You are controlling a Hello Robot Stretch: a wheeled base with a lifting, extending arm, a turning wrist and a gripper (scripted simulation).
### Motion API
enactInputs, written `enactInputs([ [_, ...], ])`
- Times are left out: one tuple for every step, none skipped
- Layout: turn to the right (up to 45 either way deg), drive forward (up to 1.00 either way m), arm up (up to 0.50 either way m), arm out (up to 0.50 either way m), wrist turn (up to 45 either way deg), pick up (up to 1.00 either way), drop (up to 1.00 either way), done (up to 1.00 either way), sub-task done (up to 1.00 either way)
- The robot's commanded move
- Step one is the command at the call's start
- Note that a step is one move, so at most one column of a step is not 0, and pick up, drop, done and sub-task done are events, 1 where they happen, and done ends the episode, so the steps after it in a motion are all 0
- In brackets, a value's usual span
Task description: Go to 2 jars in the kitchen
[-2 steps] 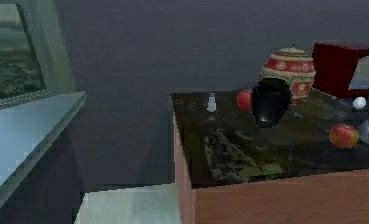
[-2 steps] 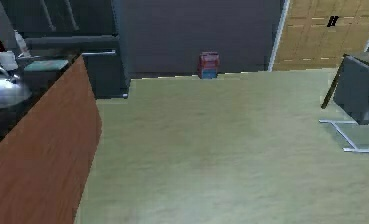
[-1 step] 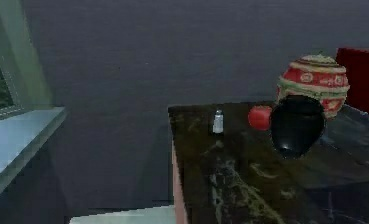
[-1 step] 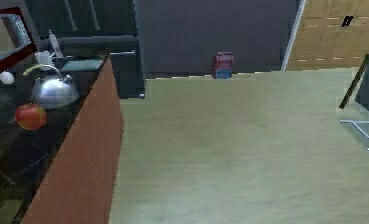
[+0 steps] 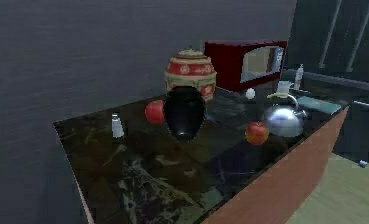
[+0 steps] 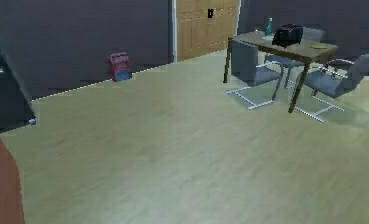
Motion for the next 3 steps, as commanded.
enactInputs([
  [0.0,0.0,0.0,0.0,0.0,0.0,0.0,0.0,1.0],
  [45.0,0.0,0.0,0.0,0.0,0.0,0.0,0.0,0.0],
  [45.0,0.0,0.0,0.0,0.0,0.0,0.0,0.0,0.0],
])
